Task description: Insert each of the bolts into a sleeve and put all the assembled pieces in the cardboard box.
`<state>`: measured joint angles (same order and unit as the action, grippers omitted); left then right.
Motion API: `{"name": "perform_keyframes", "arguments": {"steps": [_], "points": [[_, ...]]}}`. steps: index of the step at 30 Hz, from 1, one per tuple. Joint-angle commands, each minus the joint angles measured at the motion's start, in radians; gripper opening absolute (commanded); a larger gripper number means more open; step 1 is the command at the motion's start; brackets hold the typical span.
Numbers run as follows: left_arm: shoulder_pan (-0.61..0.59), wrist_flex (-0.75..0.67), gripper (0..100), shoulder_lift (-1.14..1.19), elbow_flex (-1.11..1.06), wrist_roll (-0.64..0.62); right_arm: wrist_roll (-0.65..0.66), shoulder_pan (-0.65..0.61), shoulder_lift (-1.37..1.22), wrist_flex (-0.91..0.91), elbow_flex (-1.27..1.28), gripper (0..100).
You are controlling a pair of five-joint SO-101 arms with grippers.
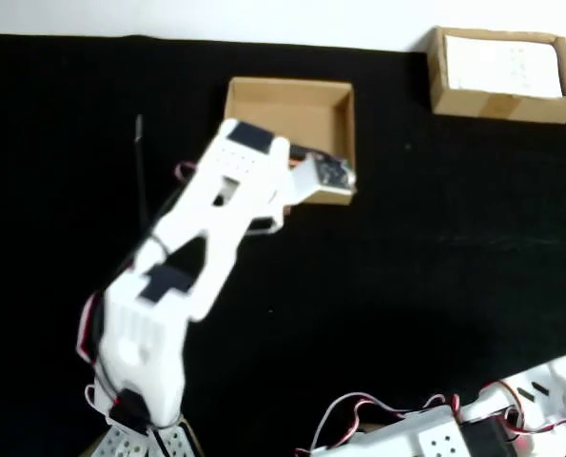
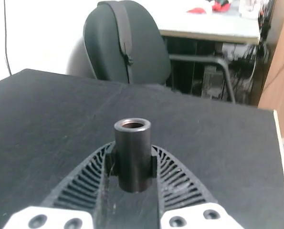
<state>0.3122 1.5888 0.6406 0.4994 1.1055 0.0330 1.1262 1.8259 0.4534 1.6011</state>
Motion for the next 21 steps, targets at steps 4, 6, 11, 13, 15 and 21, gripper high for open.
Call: {"name": "perform_keyframes", "arguments": {"steps": [4,6,11,13,15,21], "points": [[-0.002,0.029,3,0.243,0.427,0.051,0.026,-0.044,0.007,-0.203,0.084,0.8],[-0.002,0.058,8,0.320,0.564,0.081,0.026,-0.067,0.007,-0.203,0.085,0.8],[-0.004,0.155,20,0.433,0.808,0.117,0.072,-0.139,0.007,-0.202,0.091,0.8],[-0.012,0.158,21,0.447,0.826,0.117,0.074,-0.160,0.007,-0.202,0.091,0.8],[-0.019,0.157,21,0.456,0.826,0.120,0.074,-0.179,0.007,-0.202,0.085,0.8],[-0.048,0.080,21,0.522,0.829,0.155,0.075,-0.197,0.007,-0.202,0.088,0.8]]}}
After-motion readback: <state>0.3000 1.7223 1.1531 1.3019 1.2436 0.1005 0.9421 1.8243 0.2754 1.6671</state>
